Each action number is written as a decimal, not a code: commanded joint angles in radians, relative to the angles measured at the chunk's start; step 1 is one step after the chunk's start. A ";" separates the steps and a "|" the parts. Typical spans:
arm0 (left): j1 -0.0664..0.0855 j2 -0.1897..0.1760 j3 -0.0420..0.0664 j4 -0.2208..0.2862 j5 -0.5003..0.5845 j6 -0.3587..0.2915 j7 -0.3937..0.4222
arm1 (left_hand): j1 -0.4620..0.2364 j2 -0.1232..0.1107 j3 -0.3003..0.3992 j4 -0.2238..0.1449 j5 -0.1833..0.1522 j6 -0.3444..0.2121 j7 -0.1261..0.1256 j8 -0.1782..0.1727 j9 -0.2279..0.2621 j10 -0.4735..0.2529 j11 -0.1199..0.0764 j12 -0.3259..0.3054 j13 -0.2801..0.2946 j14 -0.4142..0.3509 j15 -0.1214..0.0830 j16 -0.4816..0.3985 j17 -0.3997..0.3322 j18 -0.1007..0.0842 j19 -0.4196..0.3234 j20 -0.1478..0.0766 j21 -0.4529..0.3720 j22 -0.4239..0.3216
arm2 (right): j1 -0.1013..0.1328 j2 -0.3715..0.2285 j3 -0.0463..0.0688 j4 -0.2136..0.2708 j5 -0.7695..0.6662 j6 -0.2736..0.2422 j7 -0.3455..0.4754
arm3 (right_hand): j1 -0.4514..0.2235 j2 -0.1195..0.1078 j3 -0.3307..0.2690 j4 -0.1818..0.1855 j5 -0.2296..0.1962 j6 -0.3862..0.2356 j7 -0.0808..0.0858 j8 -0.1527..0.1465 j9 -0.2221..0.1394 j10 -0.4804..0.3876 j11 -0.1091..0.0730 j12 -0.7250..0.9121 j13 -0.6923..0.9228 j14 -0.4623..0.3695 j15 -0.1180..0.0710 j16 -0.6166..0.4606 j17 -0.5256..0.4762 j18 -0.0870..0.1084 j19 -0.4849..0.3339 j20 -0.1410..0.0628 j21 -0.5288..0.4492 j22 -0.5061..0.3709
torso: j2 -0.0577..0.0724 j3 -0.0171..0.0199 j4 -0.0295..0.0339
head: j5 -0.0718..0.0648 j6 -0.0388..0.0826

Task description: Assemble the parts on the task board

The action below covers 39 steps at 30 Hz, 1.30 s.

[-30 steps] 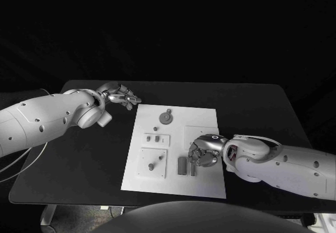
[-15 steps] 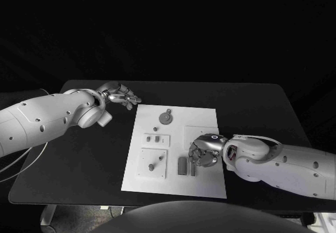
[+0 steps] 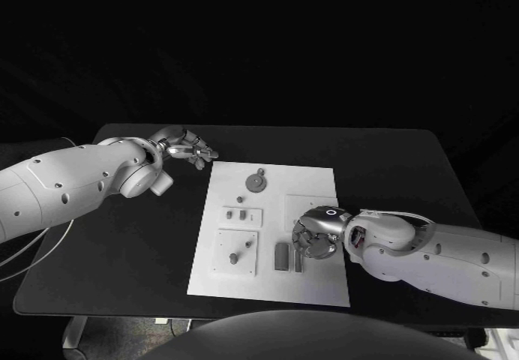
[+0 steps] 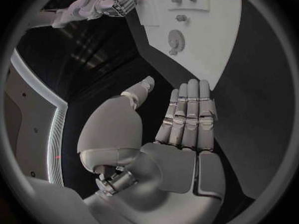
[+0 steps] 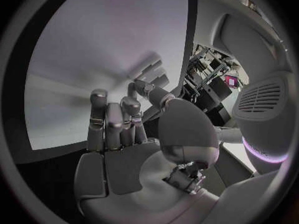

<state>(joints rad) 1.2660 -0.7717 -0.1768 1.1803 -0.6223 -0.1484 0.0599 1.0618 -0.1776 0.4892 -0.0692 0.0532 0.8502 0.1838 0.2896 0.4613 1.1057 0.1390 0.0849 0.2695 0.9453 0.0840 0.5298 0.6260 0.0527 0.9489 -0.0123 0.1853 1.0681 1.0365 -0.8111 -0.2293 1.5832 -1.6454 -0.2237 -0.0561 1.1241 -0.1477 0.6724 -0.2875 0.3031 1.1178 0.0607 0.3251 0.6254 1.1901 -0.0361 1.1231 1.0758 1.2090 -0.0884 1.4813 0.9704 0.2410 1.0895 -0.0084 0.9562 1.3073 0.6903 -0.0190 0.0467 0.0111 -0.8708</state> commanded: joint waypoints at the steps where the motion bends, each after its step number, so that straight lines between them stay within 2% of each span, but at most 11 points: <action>1: 0.001 0.002 0.000 0.002 -0.002 0.003 0.009 | 0.005 0.006 -0.004 0.001 0.000 -0.005 -0.001 0.003 -0.001 -0.004 0.005 -0.004 0.001 0.006 0.003 -0.004 0.001 0.016 0.004 0.000 -0.004 0.001 | -0.007 -0.001 -0.005 -0.004 -0.034 -0.003 -0.012 | -0.003 -0.012 -0.010 0.006 0.002 0.008 0.003 0.007 0.048 0.000 -0.007 -0.004 -0.001 -0.008 -0.001 0.003 -0.001 0.021 -0.001 -0.001 -0.003 0.007 | 0.000 -0.0002 0.0001 | -0.001 0.003; 7: 0.001 0.002 0.000 0.001 -0.002 0.002 0.011 | 0.005 0.006 -0.004 0.000 0.000 -0.005 -0.001 0.003 -0.002 -0.004 0.005 -0.004 0.001 0.006 0.003 -0.004 0.002 0.016 0.004 0.000 -0.004 0.001 | -0.007 -0.005 -0.005 -0.003 -0.019 -0.021 -0.012 | -0.010 -0.010 -0.012 0.015 0.002 0.005 0.002 0.012 0.063 0.001 -0.008 -0.002 0.000 -0.003 -0.002 0.004 0.003 0.021 0.003 -0.001 -0.004 0.005 | 0.000 -0.0002 -0.0005 | 0.000 0.005; 13: 0.001 0.001 0.000 0.001 0.001 -0.014 0.025 | 0.005 0.006 -0.005 0.000 0.000 -0.005 -0.001 0.004 -0.002 -0.004 0.005 -0.004 0.001 0.006 0.003 -0.005 0.002 0.016 0.004 0.000 -0.004 0.002 | -0.006 -0.024 0.000 0.005 0.058 -0.075 0.011 | -0.020 -0.017 -0.013 0.026 0.002 -0.003 0.003 0.013 0.077 0.001 -0.008 -0.001 0.001 0.000 -0.004 0.004 0.004 0.021 0.007 -0.002 -0.004 0.003 | 0.000 -0.0001 -0.0003 | -0.001 0.009; 15: 0.001 0.002 0.000 0.001 0.005 -0.022 0.032 | 0.006 0.006 -0.005 0.000 0.000 -0.005 -0.001 0.004 -0.002 -0.004 0.005 -0.004 0.001 0.006 0.003 -0.005 0.002 0.016 0.004 0.000 -0.005 0.002 | -0.006 -0.031 0.011 0.010 0.101 -0.093 0.023 | -0.028 -0.024 -0.012 0.037 0.003 -0.017 0.010 0.007 0.081 0.000 -0.002 -0.001 0.001 -0.002 -0.006 0.002 -0.001 0.021 0.009 -0.004 -0.005 0.002 | -0.001 -0.0002 -0.0009 | -0.001 0.014; 19: 0.001 0.000 0.000 0.004 0.016 -0.036 0.047 | 0.007 0.005 -0.005 -0.001 0.000 -0.004 -0.002 0.004 -0.001 -0.002 0.004 -0.002 0.002 0.004 0.004 -0.007 0.003 0.016 0.002 0.001 -0.006 0.002 | 0.000 -0.036 0.047 0.014 0.179 -0.138 0.054 | -0.034 -0.050 -0.012 0.063 0.001 -0.096 0.032 -0.038 0.074 -0.008 0.020 0.003 0.006 -0.006 -0.013 0.002 -0.004 0.021 0.011 -0.004 -0.005 0.002 | -0.001 -0.0005 -0.0012 | -0.004 0.026; 26: 0.001 0.001 0.000 0.004 0.074 -0.073 0.082 | 0.011 0.010 -0.006 -0.006 0.000 -0.002 -0.003 0.006 -0.001 0.005 0.001 0.001 0.004 -0.012 0.012 -0.026 0.001 0.013 -0.014 0.008 -0.021 -0.003 | 0.036 -0.029 0.088 -0.038 0.362 -0.185 0.149 | -0.044 -0.047 -0.038 0.076 0.000 -0.123 0.043 -0.054 0.076 -0.028 0.030 0.001 0.008 -0.037 -0.015 -0.009 -0.037 0.021 0.000 -0.001 -0.009 0.003 | -0.002 0.0002 -0.0004 | -0.010 0.051; 29: 0.001 0.003 0.000 0.002 0.110 -0.094 0.107 | 0.015 0.017 -0.006 -0.011 0.001 0.001 -0.004 0.008 -0.002 0.013 -0.003 0.004 0.006 -0.023 0.019 -0.043 -0.004 0.012 -0.025 0.014 -0.033 -0.008 | 0.054 -0.008 0.106 -0.109 0.504 -0.178 0.233 | -0.043 -0.032 -0.046 0.068 0.001 -0.136 0.048 -0.061 0.079 -0.062 0.034 -0.024 -0.004 -0.066 -0.010 -0.034 -0.046 0.021 -0.032 0.011 -0.029 -0.002 | -0.002 -0.0002 -0.0006 | -0.015 0.073; 32: 0.001 0.004 0.001 0.004 0.141 -0.115 0.131 | 0.020 0.025 -0.005 -0.021 0.001 0.001 -0.004 0.008 -0.002 0.012 -0.002 0.001 0.005 -0.038 0.029 -0.068 -0.013 0.012 -0.041 0.023 -0.050 -0.016 | 0.061 0.020 0.123 -0.196 0.633 -0.157 0.284 | -0.043 -0.004 -0.046 0.051 0.002 -0.156 0.056 -0.072 0.082 -0.118 0.043 -0.097 -0.057 -0.120 0.001 -0.104 -0.081 0.014 -0.099 0.040 -0.078 -0.018 | -0.004 -0.0001 -0.0013 | -0.020 0.095; 33: 0.001 0.003 0.001 0.006 0.155 -0.122 0.140 | 0.021 0.027 -0.004 -0.024 0.001 0.000 -0.004 0.007 -0.003 0.011 -0.001 0.000 0.004 -0.041 0.031 -0.075 -0.015 0.012 -0.044 0.025 -0.054 -0.018 | 0.062 0.038 0.137 -0.243 0.678 -0.148 0.299 | -0.045 0.001 -0.045 0.048 0.002 -0.161 0.059 -0.074 0.083 -0.133 0.046 -0.119 -0.074 -0.136 0.005 -0.124 -0.091 0.012 -0.116 0.048 -0.092 -0.024 | -0.005 0.0002 -0.0013 | -0.022 0.109; 35: 0.001 0.003 0.001 0.008 0.178 -0.127 0.148 | 0.024 0.032 -0.003 -0.029 0.001 -0.001 -0.006 0.007 -0.003 0.009 0.000 -0.003 0.002 -0.047 0.033 -0.086 -0.019 0.012 -0.049 0.029 -0.060 -0.022 | 0.062 0.059 0.144 -0.302 0.726 -0.136 0.319 | -0.050 0.014 -0.038 0.040 0.002 -0.177 0.070 -0.084 0.082 -0.174 0.060 -0.187 -0.128 -0.183 0.019 -0.192 -0.124 0.003 -0.169 0.069 -0.141 -0.046 | -0.007 -0.0001 -0.0012 | -0.023 0.130; 39: 0.001 0.005 0.001 0.009 0.228 -0.130 0.157 | 0.024 0.037 -0.002 -0.041 0.000 -0.010 -0.009 0.002 -0.006 -0.014 0.007 -0.017 -0.011 -0.071 0.043 -0.121 -0.032 0.009 -0.070 0.038 -0.082 -0.034 | 0.062 0.119 0.176 -0.439 0.871 -0.096 0.348 | -0.058 0.036 -0.029 0.032 0.002 -0.201 0.092 -0.100 0.073 -0.204 0.080 -0.335 -0.275 -0.231 0.049 -0.346 -0.201 -0.004 -0.237 0.110 -0.241 -0.107 | -0.014 0.0019 -0.0024 | -0.026 0.169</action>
<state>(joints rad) 1.2659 -0.7695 -0.1766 1.1856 -0.4746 -0.2476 0.1691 1.0892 -0.1503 0.4876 -0.1062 0.0532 0.8430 0.1766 0.2935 0.4557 1.0961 0.1446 0.0694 0.2600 0.8779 0.1256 0.4129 0.5956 0.0461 0.8858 0.0286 0.1062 1.0356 1.0984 -0.6992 -0.0546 1.1659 -0.9693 -0.3656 0.2106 1.0660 -0.1179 0.6423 -0.2515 0.3060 0.9249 0.1503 0.2281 0.7010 0.9912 0.0413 0.8086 0.8203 0.9860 -0.0423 1.1561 0.7791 0.2480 0.8628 0.0960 0.7295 1.2094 0.6827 -0.0186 0.0454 -0.0133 -0.7299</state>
